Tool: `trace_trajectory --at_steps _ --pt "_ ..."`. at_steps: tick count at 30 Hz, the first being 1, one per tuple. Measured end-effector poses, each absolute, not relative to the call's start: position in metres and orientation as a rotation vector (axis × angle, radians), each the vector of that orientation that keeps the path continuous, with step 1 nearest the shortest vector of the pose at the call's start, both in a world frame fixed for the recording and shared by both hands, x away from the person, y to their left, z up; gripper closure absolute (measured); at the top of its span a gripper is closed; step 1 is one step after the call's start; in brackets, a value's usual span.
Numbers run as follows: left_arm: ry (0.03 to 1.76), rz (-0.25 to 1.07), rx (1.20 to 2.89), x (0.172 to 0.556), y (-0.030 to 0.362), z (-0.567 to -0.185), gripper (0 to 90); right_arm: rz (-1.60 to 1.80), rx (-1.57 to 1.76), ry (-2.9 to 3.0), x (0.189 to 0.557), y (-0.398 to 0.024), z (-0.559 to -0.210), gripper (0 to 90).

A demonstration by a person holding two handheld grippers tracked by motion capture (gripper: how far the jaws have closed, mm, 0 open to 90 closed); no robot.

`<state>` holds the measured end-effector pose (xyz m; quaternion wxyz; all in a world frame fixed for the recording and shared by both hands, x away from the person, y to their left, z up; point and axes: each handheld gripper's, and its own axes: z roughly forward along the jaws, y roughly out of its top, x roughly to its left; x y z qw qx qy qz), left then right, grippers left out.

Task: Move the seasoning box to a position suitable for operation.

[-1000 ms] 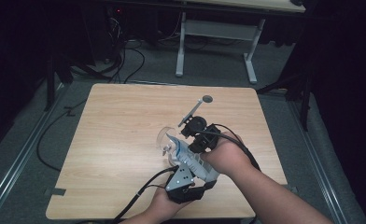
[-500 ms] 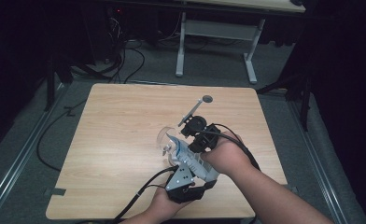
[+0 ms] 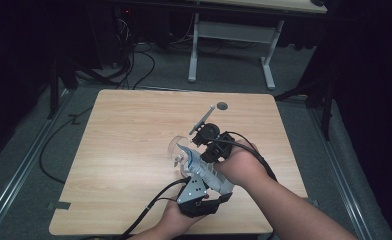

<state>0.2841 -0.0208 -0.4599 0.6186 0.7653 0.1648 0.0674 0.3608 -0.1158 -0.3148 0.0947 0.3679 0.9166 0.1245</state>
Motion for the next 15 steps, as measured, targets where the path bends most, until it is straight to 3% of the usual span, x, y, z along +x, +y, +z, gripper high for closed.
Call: trace_trajectory --at_steps 15 --pt "0.377 0.152 1.760 0.2839 -0.0208 -0.4593 57.5 0.367 1.083 2.719 0.3610 -0.1145 -0.3161 90.0"
